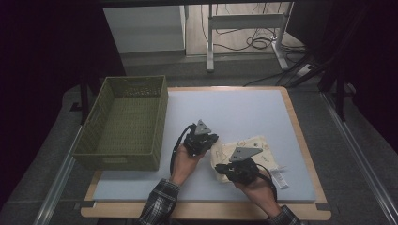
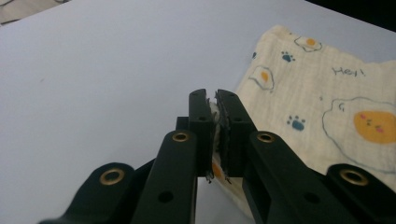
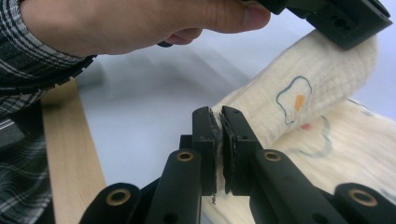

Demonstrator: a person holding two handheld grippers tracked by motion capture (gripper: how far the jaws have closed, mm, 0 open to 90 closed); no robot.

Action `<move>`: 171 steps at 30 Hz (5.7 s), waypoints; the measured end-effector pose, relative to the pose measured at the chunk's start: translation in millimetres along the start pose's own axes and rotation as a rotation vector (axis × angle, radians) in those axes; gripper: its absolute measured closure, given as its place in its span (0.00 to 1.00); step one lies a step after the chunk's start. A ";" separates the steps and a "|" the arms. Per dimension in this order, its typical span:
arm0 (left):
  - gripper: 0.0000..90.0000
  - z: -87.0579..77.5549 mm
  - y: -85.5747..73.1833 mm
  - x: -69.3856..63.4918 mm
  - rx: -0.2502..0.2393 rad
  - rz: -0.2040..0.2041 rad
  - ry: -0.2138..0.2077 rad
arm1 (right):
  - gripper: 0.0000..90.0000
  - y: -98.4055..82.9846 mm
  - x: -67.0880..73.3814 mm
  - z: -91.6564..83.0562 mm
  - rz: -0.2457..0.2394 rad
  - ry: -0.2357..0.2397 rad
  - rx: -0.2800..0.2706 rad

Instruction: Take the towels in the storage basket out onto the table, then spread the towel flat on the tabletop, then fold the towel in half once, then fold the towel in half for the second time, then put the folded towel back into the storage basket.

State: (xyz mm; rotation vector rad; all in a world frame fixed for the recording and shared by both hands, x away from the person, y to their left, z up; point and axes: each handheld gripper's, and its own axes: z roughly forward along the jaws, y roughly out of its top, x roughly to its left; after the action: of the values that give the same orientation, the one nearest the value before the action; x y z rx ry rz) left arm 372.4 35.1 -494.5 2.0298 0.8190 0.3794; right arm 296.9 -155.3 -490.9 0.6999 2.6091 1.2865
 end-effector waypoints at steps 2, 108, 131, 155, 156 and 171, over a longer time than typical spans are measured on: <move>0.95 7.9 5.2 -2.8 -0.005 0.007 -0.016 | 0.94 -5.0 -4.8 -6.9 0.012 -0.018 -0.006; 0.94 66.8 20.0 -15.8 0.158 0.029 -0.139 | 0.94 -94.3 -95.1 -92.5 0.378 -0.210 0.028; 0.93 19.5 34.2 11.4 0.153 0.047 -0.052 | 0.94 -46.5 -75.3 -76.3 0.268 -0.153 -0.025; 0.92 -27.1 51.0 32.2 0.180 0.084 0.043 | 0.94 -4.3 -69.8 -59.7 0.231 -0.100 -0.063; 0.92 -29.6 51.9 33.1 0.183 0.086 0.049 | 0.94 -2.0 -69.4 -59.2 0.231 -0.096 -0.062; 0.91 -59.8 57.4 51.0 0.202 0.093 0.107 | 0.94 32.4 -60.0 -44.2 0.181 -0.069 -0.058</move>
State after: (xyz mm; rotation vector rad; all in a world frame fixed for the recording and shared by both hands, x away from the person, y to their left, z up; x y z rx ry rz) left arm 400.6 84.8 -415.7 2.2575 0.8590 0.4781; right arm 346.1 -198.0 -442.3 0.9713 2.4910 1.3537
